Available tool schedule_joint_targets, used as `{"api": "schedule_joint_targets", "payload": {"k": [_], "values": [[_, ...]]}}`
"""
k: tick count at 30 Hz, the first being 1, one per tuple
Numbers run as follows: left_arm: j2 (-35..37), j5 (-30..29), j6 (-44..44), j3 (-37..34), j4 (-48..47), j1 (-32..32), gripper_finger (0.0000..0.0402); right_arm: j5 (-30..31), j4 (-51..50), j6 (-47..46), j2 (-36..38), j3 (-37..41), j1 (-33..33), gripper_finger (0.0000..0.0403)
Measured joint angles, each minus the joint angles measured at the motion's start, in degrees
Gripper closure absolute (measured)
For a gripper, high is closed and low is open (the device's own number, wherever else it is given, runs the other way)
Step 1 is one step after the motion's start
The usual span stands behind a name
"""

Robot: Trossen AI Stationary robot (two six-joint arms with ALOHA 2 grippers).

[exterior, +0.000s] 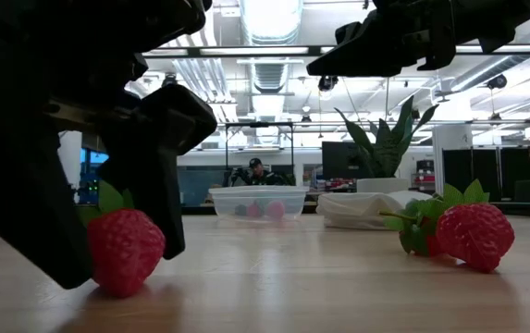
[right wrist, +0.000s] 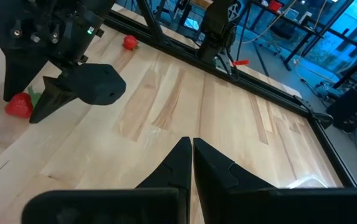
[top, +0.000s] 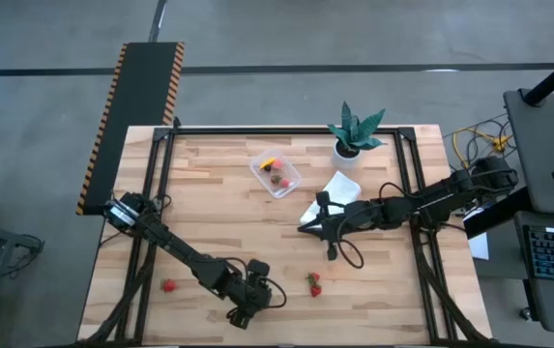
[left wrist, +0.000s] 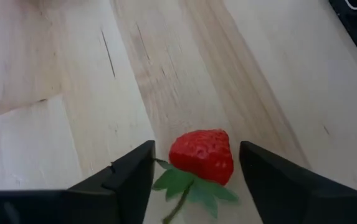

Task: Pick and placing Produce into tupperware
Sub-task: Put the strawberry into the transparent bin

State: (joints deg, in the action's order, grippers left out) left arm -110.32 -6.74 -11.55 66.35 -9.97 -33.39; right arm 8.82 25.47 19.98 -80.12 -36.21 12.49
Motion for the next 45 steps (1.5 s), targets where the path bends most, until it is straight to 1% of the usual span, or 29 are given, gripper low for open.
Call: {"api": "schedule_joint_targets", "payload": {"k": [5, 10, 17, 21, 25, 31, 35, 41, 45], "values": [[0.0, -0.1, 0.0, 0.0, 0.0, 0.0, 0.0230, 0.0, 0.0, 0.0, 0.0, 0.0, 0.0, 0.0394], [0.0, -0.2, 0.0, 0.0, 0.0, 0.0, 0.0261, 0.2, 0.0, 0.0, 0.0, 0.0, 0.0, 0.0394], [0.1, -0.2, 0.2, 0.0, 0.0, 0.0, 0.0269, 0.2, 0.0, 0.0, 0.0, 0.0, 0.0, 0.0394], [1.3, -0.7, 3.4, 0.1, -0.1, 0.0, 0.0269, 0.2, 0.0, 0.3, 0.0, 0.0, 0.0, 0.0394], [4.4, -3.6, 7.6, 0.1, -1.2, 0.2, 0.0270, 0.2, 0.0, 0.6, 0.1, 0.0, 0.0, 0.0394], [10.9, -11.9, 12.7, 0.0, -8.2, 2.4, 0.0270, 0.2, -0.3, 1.0, 0.6, 0.0, 0.0, 0.0394], [15.1, -16.0, 15.9, -0.1, -9.2, 5.1, 0.0270, 0.2, -0.6, 1.6, 1.9, 0.0, 0.0, 0.0394], [19.8, -22.0, 24.3, -0.2, -9.3, 9.8, 0.0271, 0.2, -1.9, 2.1, 4.3, 0.0, 0.0, 0.0394], [21.5, -22.8, 30.3, -0.2, -9.2, 13.8, 0.0271, 0.2, -3.0, 2.1, 5.8, 0.0, 0.0, 0.0394]]}}
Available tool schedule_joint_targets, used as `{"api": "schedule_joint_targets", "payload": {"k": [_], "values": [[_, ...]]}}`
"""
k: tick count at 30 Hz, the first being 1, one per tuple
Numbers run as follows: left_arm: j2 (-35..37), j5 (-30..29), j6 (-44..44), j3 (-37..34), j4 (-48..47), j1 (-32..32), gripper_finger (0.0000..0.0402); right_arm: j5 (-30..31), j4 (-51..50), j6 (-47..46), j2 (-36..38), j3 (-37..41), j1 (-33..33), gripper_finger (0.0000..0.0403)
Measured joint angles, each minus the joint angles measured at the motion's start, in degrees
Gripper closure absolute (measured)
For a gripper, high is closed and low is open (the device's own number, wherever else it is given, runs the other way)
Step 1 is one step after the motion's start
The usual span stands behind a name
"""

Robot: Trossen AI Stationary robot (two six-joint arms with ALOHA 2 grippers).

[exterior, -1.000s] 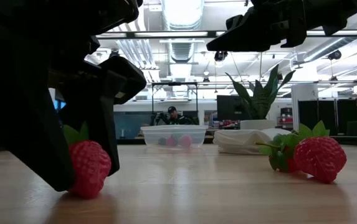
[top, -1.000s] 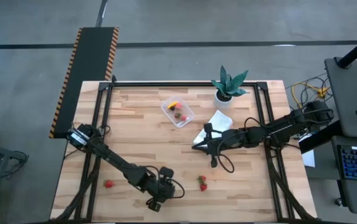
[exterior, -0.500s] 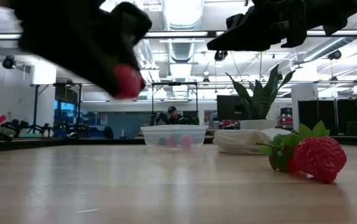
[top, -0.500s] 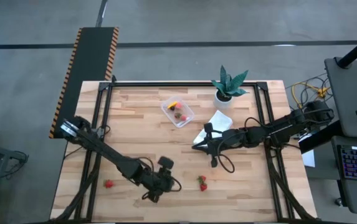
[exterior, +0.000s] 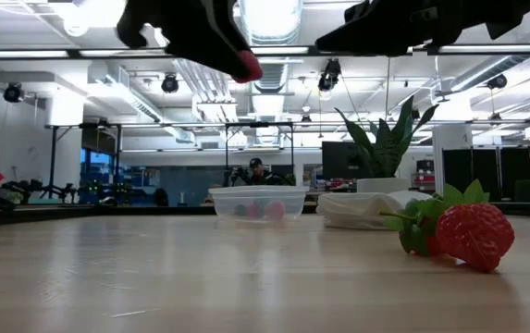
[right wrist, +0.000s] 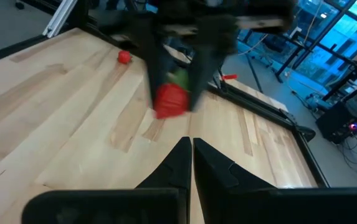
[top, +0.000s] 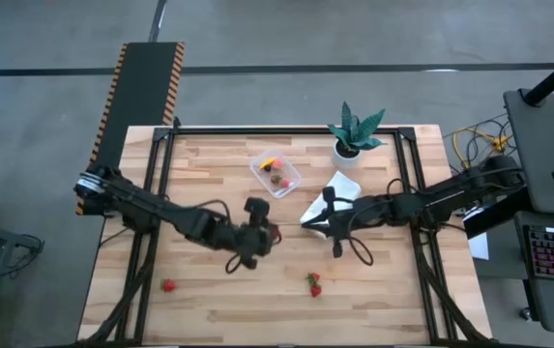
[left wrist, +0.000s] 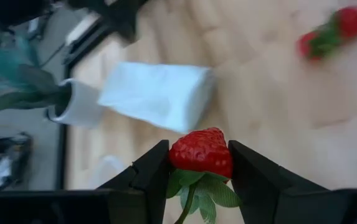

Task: Pick and placing Produce into tupperware
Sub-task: Put the strawberry into the transparent bin

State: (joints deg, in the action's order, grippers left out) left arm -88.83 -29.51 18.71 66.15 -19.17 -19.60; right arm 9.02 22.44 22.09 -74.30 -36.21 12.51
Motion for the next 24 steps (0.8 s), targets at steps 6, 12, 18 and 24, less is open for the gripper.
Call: {"api": "schedule_joint_targets", "payload": {"k": [6, 12, 18, 24], "values": [[0.8, 0.0, 6.2, 0.0, -0.4, 7.2, 0.0271, 0.0, 0.0, 0.0, 0.4, 0.0, 0.0, 0.0394], [0.7, 4.2, 9.9, 0.0, -1.0, 15.8, 0.0271, 0.0, 0.0, 0.0, 0.4, 0.0, 0.0, 0.0394], [0.6, 12.8, 12.2, 0.0, -0.9, 25.3, 0.0271, 0.0, 0.0, -0.2, 0.4, 0.0, 0.0, 0.0394], [-1.1, 19.6, 12.2, 0.0, -0.7, 33.3, 0.0271, 0.0, 0.0, -0.2, 0.4, 0.0, 0.0, 0.0394]]}}
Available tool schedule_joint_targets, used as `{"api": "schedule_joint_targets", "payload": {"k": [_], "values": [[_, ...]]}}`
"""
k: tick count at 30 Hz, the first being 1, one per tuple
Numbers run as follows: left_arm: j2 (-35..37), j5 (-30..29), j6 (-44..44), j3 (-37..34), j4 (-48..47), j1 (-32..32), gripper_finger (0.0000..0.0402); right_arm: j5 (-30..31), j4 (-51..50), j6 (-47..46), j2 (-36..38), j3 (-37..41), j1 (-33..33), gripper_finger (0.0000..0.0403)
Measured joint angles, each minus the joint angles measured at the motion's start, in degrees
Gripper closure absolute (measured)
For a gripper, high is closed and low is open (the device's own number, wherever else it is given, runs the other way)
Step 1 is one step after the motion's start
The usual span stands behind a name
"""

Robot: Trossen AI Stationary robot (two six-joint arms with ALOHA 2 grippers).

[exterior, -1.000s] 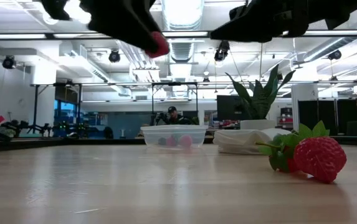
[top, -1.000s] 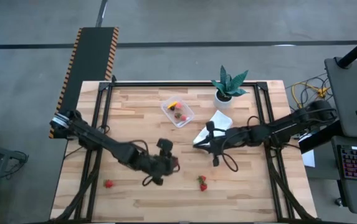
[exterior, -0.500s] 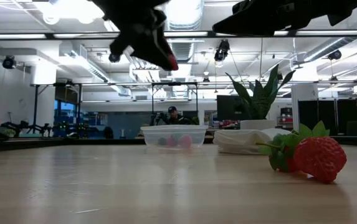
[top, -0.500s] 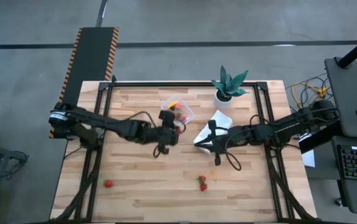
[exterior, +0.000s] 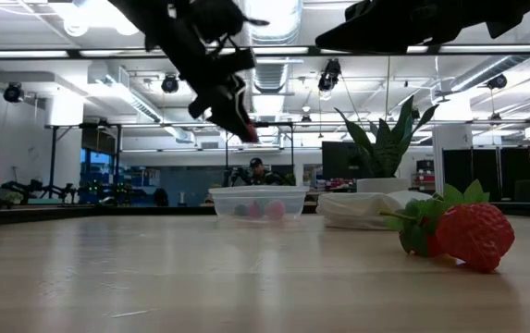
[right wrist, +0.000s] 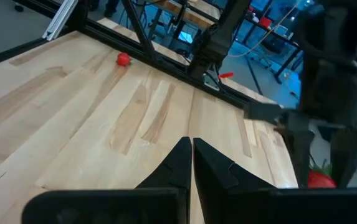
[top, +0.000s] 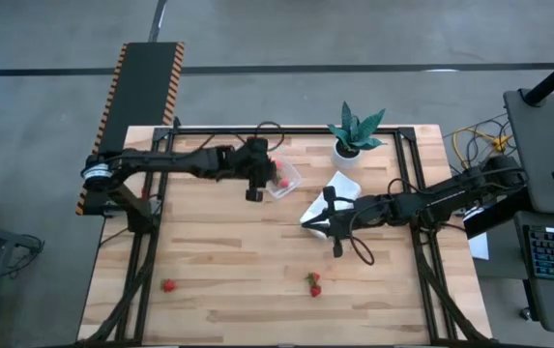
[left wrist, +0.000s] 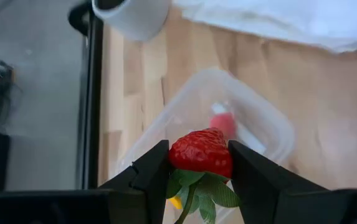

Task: Pick and placing Produce into tupperware
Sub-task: Put the strawberry into the transparent bin

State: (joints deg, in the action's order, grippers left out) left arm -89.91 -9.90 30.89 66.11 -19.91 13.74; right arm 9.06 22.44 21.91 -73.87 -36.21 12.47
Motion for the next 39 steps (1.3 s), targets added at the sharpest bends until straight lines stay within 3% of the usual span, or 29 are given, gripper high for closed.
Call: {"api": "schedule_joint_targets", "payload": {"k": [5, 18, 39], "values": [[-3.3, 3.9, 0.0, 0.0, 0.4, 5.0, 0.0271, 0.1, 0.0, -0.1, 0.0, 0.0, 0.0, 0.0394], [-13.5, 4.2, -0.4, 0.0, 5.9, 8.8, 0.0271, 1.5, -1.1, -0.3, 0.0, 0.0, 0.0, 0.0394], [-13.4, 6.4, -0.5, 0.0, 6.0, 8.8, 0.0271, 1.5, -1.2, 0.4, 0.0, 0.0, 0.0, 0.0394]]}}
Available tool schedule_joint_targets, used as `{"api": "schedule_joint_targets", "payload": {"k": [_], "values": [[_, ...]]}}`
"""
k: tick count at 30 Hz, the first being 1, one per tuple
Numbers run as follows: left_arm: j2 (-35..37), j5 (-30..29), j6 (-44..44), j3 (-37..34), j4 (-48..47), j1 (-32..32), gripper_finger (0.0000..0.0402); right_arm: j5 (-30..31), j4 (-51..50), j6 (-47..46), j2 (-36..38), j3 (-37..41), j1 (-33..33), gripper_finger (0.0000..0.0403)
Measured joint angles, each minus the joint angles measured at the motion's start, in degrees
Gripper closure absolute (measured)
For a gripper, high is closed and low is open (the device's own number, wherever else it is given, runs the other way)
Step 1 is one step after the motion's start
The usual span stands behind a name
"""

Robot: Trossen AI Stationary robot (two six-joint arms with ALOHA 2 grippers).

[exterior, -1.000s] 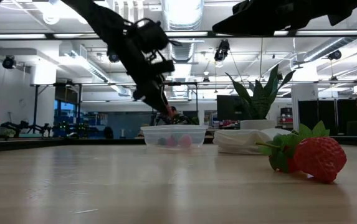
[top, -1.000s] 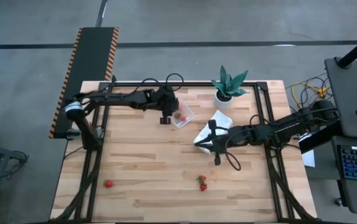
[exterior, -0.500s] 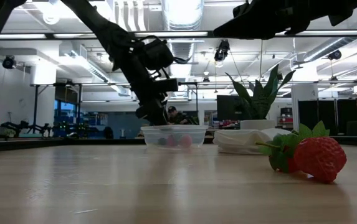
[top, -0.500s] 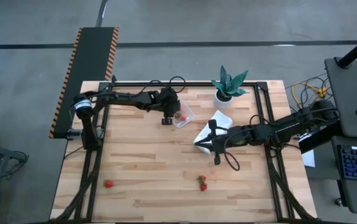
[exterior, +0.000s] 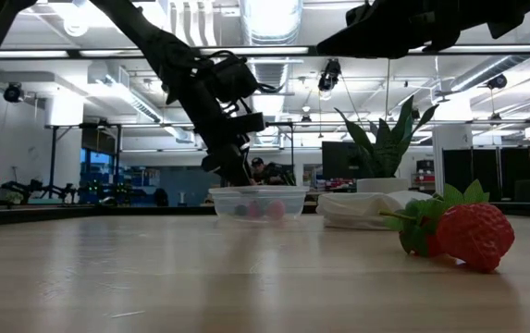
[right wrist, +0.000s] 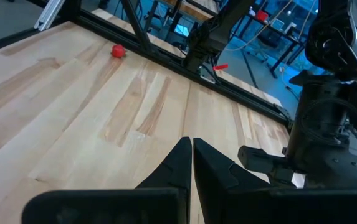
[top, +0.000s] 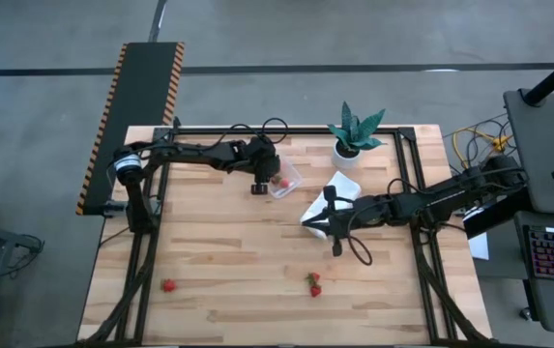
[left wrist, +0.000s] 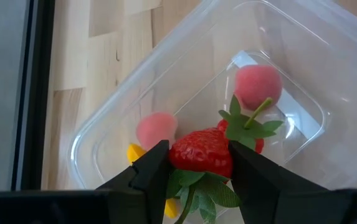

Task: Pick and placing Produce into tupperware
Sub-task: Put the strawberry into the transparent bin

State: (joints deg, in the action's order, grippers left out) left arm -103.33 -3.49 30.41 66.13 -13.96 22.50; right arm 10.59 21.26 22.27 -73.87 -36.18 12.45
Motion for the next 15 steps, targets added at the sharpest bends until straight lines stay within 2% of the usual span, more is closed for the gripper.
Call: {"api": "schedule_joint_targets", "payload": {"k": [15], "values": [[0.0, 0.0, -0.1, 0.0, 0.6, 0.0, 0.0211, 0.0, 0.0, 0.1, 0.0, 0.0, 0.0, 0.0394]]}}
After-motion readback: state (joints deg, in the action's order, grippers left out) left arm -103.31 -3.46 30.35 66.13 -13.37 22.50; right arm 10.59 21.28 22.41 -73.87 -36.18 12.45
